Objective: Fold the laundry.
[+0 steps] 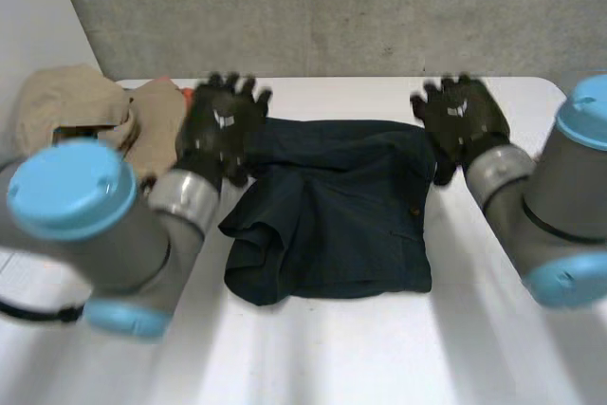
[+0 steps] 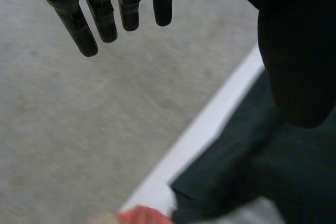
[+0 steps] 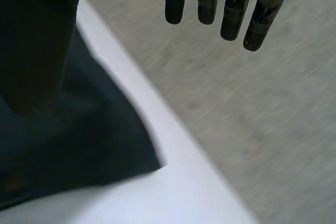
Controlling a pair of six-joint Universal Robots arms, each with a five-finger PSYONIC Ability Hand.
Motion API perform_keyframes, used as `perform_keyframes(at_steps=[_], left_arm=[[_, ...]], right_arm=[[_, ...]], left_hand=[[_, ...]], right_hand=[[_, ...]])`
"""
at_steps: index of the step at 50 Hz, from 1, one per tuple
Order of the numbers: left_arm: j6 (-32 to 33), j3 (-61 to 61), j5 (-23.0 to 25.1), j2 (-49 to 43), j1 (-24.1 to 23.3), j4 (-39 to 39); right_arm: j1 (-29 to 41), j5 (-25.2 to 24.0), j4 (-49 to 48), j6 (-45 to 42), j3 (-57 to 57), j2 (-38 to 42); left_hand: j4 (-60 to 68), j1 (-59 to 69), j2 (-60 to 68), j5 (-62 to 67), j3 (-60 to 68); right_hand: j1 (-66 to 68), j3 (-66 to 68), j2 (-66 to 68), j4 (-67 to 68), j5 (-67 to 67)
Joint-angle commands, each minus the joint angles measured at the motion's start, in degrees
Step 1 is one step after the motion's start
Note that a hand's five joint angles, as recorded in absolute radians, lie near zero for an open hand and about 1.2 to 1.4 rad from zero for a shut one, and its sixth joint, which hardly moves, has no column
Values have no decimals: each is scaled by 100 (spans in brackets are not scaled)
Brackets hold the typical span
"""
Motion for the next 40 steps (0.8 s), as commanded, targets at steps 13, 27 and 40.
perform_keyframes(at_steps=[13,27,40], left_arm=[[-4,-336,732,-1017,85,18],[49,412,329,-1264,726,123],[278,624,214,-1326,1333,80]], right_arm=[[-1,-569,373,1277,1330,338],[122,-226,-156,1207,1366,682],[307,-218,-305,1172,1366,761]], left_hand=[[1852,1858,1861,1740,1828],[6849,6855,6858,6737,6825],[1536,1542,1546,1425,1512]], right_hand=[[393,298,269,181,134],[1604,1510,1481,1393,1346],[2226,2131,2103,2014,1967]])
